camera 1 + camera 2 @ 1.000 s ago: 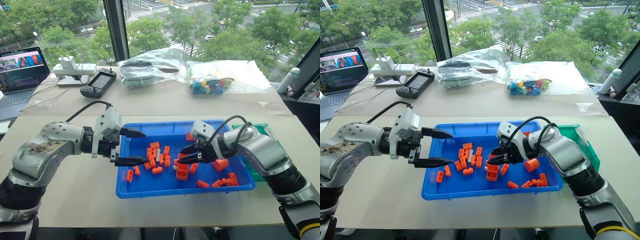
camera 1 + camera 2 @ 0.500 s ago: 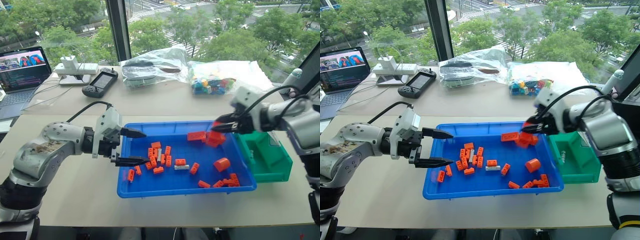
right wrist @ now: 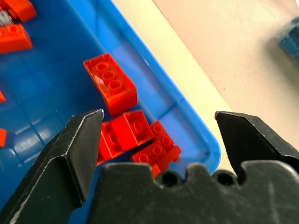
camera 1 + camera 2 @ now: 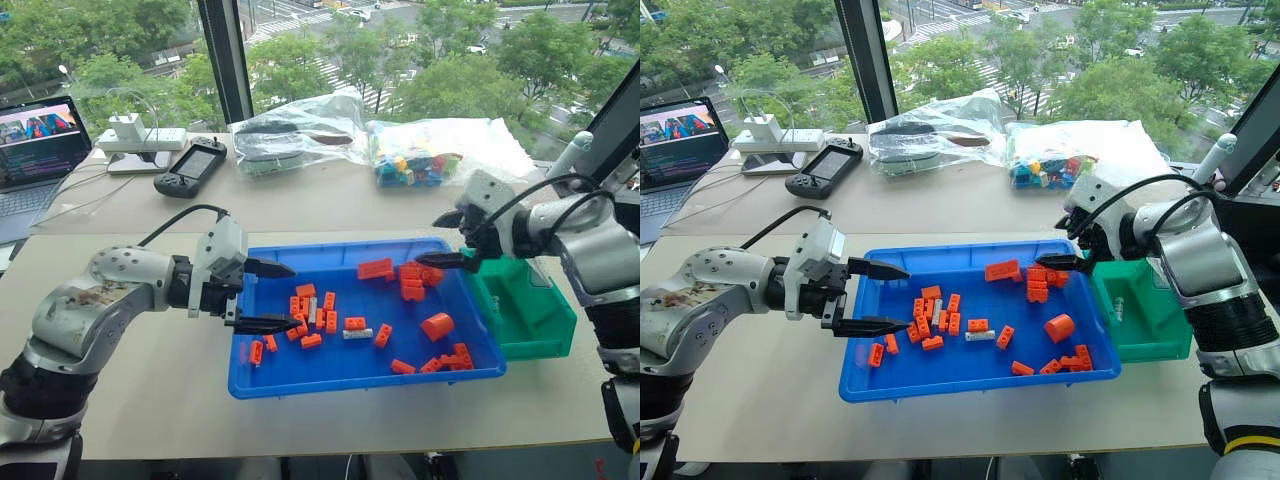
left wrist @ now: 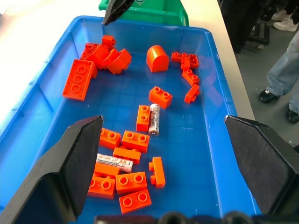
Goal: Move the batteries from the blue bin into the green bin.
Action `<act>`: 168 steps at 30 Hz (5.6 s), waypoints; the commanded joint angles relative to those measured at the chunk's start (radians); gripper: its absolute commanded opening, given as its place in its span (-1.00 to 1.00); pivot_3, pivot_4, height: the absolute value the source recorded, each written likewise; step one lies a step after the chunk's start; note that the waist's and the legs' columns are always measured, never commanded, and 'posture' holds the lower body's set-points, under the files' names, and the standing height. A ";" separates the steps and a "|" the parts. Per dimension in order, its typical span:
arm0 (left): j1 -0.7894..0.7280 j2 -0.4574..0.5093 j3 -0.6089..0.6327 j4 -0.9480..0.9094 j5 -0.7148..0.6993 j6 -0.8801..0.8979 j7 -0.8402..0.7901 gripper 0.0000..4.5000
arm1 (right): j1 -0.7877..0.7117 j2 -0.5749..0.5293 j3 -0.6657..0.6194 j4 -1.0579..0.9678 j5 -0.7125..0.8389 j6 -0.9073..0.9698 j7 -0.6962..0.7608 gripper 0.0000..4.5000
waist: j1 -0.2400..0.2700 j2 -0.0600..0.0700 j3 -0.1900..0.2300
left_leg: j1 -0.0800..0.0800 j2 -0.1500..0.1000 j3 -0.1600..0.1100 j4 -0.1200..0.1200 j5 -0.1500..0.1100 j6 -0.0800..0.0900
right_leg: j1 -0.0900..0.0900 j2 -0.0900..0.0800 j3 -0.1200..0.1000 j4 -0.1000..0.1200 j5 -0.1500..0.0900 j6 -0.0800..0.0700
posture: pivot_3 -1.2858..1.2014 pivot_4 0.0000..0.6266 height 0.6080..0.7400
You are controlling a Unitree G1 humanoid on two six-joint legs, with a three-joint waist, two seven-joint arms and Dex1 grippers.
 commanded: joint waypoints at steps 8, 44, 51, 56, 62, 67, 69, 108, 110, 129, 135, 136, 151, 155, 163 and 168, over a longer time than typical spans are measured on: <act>-0.008 0.013 0.007 -0.015 0.004 -0.009 -0.003 1.00 | 0.073 0.140 0.120 -0.301 0.115 0.192 -0.032 0.99 | -0.001 0.000 0.000 | 0.000 0.000 -0.001 0.000 0.000 0.000 | 0.001 0.000 -0.001 0.000 0.000 0.000 | 0.03 -0.52 0.77; -0.001 0.026 0.007 -0.019 0.019 -0.018 0.001 1.00 | 0.139 0.250 0.212 -0.121 -0.033 0.080 -0.097 -0.81 | 0.000 0.000 0.000 | 0.000 0.000 -0.001 0.001 0.000 0.000 | 0.001 0.000 -0.001 0.000 0.000 0.000 | 0.03 -0.52 0.77; -0.001 0.022 0.006 -0.016 0.026 -0.020 0.000 1.00 | 0.051 0.161 0.108 -0.056 -0.055 0.040 -0.093 -0.81 | 0.003 0.000 0.000 | 0.000 -0.001 -0.001 0.001 0.000 0.000 | 0.001 0.000 -0.001 0.000 0.000 0.000 | 0.03 -0.52 0.77; 0.000 0.014 0.001 -0.016 0.029 -0.023 0.003 1.00 | 0.005 0.019 0.079 0.062 -0.151 -0.064 -0.086 -0.81 | 0.008 0.000 0.000 | 0.000 -0.001 -0.001 0.001 0.000 0.000 | 0.001 0.000 -0.001 0.000 0.000 0.000 | 0.03 -0.52 0.77; -0.003 0.003 -0.007 -0.010 0.040 -0.030 0.001 1.00 | 0.001 0.017 0.057 0.155 -0.187 -0.143 -0.110 -0.81 | 0.004 0.000 0.000 | 0.000 0.000 0.001 0.000 0.000 0.000 | 0.000 0.000 0.000 -0.002 0.000 0.000 | 0.03 -0.52 0.77; -0.002 0.002 -0.005 -0.011 0.043 -0.029 -0.001 1.00 | -0.032 0.060 0.036 0.131 -0.196 -0.143 -0.138 0.05 | -0.002 0.000 0.000 | 0.000 0.000 0.001 0.000 0.000 0.000 | 0.000 0.000 0.000 -0.001 0.000 0.000 | 0.03 -0.52 0.77; 0.001 0.005 -0.003 -0.012 0.043 -0.028 -0.002 1.00 | -0.028 0.065 0.041 0.094 -0.183 -0.122 -0.110 0.40 | -0.002 0.000 0.000 | 0.000 0.000 0.000 0.000 0.000 0.000 | 0.000 0.000 0.000 0.000 0.000 0.000 | 0.03 -0.52 0.77; 0.003 0.024 0.013 -0.018 0.025 -0.031 -0.034 1.00 | 0.128 0.147 0.304 -0.320 -0.090 0.122 -0.024 -0.89 | 0.003 0.000 0.000 | 0.000 -0.001 -0.002 0.001 0.000 0.000 | 0.001 0.000 -0.001 0.000 0.000 0.000 | 0.03 -0.52 0.77; -0.008 0.017 0.017 -0.013 0.017 -0.036 -0.038 1.00 | 0.104 0.136 0.256 -0.340 -0.057 0.156 -0.012 -0.89 | 0.004 0.000 0.000 | 0.000 -0.001 -0.002 0.001 0.000 0.000 | 0.001 0.000 -0.001 0.000 0.000 0.000 | 0.03 -0.52 0.77; -0.098 -0.107 0.017 0.022 -0.044 -0.054 -0.010 1.00 | 0.183 -0.350 -0.108 -0.070 -0.057 0.070 0.036 -0.89 | 0.022 0.000 0.000 | 0.000 -0.001 0.001 0.001 0.000 0.000 | 0.001 -0.001 0.000 -0.002 0.000 0.000 | 0.03 -0.52 0.77; -0.088 -0.096 0.015 0.022 -0.028 -0.061 -0.005 1.00 | 0.253 -0.350 -0.100 0.019 -0.114 -0.011 -0.005 -0.89 | 0.014 0.000 0.000 | 0.001 0.000 0.001 0.001 0.000 0.000 | 0.001 0.000 0.000 -0.003 0.000 0.000 | 0.03 -0.52 0.77; -0.083 -0.092 0.015 0.021 -0.024 -0.062 -0.006 1.00 | 0.245 -0.337 -0.103 0.024 -0.111 -0.007 -0.008 -0.89 | 0.014 0.000 0.000 | 0.001 -0.001 0.001 0.001 0.000 0.000 | 0.001 -0.001 0.000 -0.003 0.000 0.000 | 0.03 -0.52 0.77; -0.016 -0.022 0.021 0.064 0.095 -0.115 0.020 1.00 | 0.010 -0.084 0.017 -0.070 -0.135 -0.005 -0.005 0.74 | 0.006 0.000 0.000 | 0.001 0.000 0.001 0.000 0.000 0.000 | 0.000 0.001 0.001 -0.003 0.000 0.000 | 0.03 -0.52 0.77; 0.016 0.002 0.038 0.066 0.117 -0.131 0.012 1.00 | 0.021 0.067 0.099 -0.192 -0.071 0.063 0.012 0.74 | 0.006 0.000 0.000 | 0.000 0.000 0.000 0.000 0.000 0.000 | 0.000 0.000 0.000 0.000 0.000 0.000 | 0.03 -0.52 0.77; 0.106 0.082 0.086 0.043 0.117 -0.136 -0.004 1.00 | 0.038 0.234 0.208 -0.272 -0.036 0.127 -0.032 0.74 | 0.018 0.000 0.000 | 0.000 0.000 -0.001 0.000 0.000 0.000 | 0.000 0.000 -0.001 0.000 0.000 0.000 | 0.03 -0.52 0.77; 0.118 0.082 0.107 0.011 0.094 -0.116 0.015 1.00 | 0.027 0.285 0.243 -0.204 -0.056 0.098 -0.057 0.74 | 0.021 0.000 0.000 | 0.000 -0.001 -0.001 0.001 0.000 0.000 | 0.001 -0.001 -0.002 0.000 0.000 0.000 | 0.03 -0.52 0.77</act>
